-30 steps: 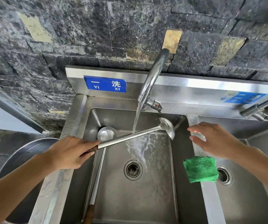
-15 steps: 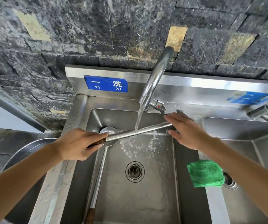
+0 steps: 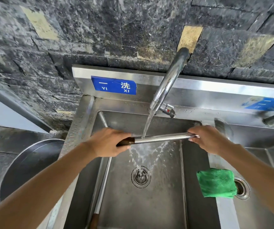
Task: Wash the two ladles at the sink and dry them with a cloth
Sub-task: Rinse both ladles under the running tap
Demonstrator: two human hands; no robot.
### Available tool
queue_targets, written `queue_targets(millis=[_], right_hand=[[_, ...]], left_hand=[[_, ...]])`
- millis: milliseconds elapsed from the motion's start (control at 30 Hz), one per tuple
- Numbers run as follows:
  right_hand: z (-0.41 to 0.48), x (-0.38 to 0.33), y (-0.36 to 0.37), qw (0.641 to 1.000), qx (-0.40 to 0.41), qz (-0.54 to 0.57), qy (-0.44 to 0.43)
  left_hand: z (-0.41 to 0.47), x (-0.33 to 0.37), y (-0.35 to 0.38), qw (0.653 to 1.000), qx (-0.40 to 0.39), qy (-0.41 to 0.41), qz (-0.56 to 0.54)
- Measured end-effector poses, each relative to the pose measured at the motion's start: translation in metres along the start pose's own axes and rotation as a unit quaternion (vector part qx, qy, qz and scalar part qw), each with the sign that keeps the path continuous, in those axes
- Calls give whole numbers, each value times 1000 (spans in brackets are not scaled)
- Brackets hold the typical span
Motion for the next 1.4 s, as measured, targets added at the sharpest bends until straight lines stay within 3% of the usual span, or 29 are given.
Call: queue_targets(millis=[67,267,500,667,1167,1400], right_hand=[[-9,13,-4,1000,-3,16,9],[-43,50,-19,999,-17,23,40],[-79,103,-34,994,-38,22,96],[-77,103,-26,994,-45,47,85],[10,-61,-14,987,-76,134,-45],[42,-147,3,980,-78,155,-94]], left_hand=[[13,-3,11,996,-39,-46,-58],[43,7,28,980,-24,-126,-153],[57,27,40,980,-2,-126,-156],[65,45,42,977,-16,-94,-191],[23,28,3,988,-39,-114,-95],[-16,13,-7,980,-52,-174,-86]])
Point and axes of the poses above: each hand's wrist, its own z-axis towards the middle knuckle, its own y-axis out of the palm, x = y × z, the point moved 5 cm from there along z, towards the middle knuckle, and after that the axes turned 10 degrees about -x, right-handed, at the moved point
